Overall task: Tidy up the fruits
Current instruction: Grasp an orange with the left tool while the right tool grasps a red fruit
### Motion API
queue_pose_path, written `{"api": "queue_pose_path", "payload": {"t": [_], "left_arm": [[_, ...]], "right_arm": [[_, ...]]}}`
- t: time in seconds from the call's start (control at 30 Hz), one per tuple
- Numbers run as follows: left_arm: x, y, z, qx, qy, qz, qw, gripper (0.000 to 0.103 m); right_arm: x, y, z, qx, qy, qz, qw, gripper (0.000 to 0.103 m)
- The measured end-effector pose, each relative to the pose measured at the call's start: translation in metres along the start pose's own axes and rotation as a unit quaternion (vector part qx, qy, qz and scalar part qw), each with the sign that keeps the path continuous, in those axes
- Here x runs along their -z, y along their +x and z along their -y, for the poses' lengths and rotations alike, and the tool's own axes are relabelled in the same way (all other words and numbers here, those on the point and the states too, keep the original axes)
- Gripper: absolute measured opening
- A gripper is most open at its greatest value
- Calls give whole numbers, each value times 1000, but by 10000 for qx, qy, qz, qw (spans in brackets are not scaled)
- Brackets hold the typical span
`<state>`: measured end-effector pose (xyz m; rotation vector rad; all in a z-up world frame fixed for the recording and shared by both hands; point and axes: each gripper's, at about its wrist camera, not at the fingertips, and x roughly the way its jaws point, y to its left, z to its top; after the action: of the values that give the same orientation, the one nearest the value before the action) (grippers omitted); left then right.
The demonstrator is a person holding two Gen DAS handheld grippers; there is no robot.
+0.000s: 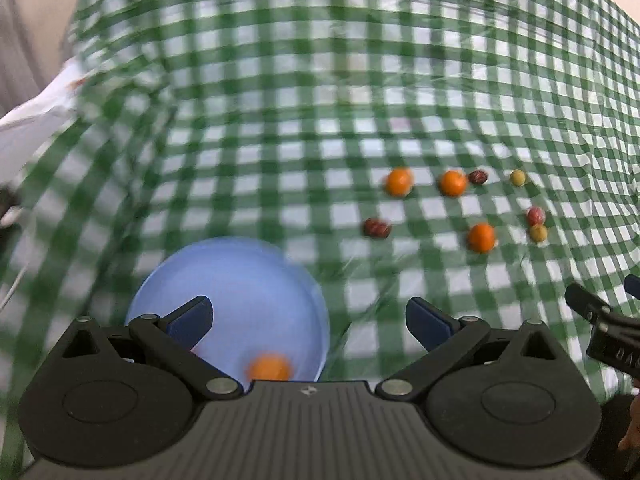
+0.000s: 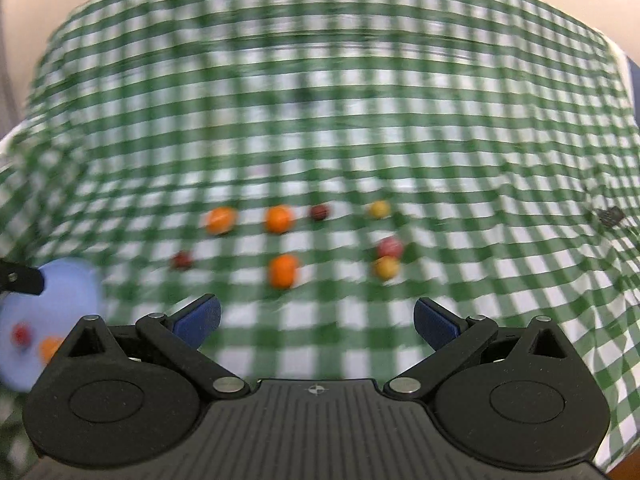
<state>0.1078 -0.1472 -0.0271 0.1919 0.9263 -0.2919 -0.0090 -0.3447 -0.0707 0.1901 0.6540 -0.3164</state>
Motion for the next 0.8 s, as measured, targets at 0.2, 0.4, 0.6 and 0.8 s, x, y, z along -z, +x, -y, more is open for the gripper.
{"api": "queue_pose_path", "payload": {"t": [0.2,0.4,0.6,0.8], "left_arm": [[-49,58,43,135,328,45,9994,103],[-58,106,99,534,796,-121,9953,103],[-47,146,151,783,1278,-342,9881,103],[-47,173,180,995,1587,-532,9809,34]], "right_arm": [[-18,68,44,270,335,-18,9991,82],[-29,142,70,129,306,-327,9989,60],[-28,191,88,12,109,-637,9979,58],[-25,203,86,-131,-216,-485,9985,28]]}}
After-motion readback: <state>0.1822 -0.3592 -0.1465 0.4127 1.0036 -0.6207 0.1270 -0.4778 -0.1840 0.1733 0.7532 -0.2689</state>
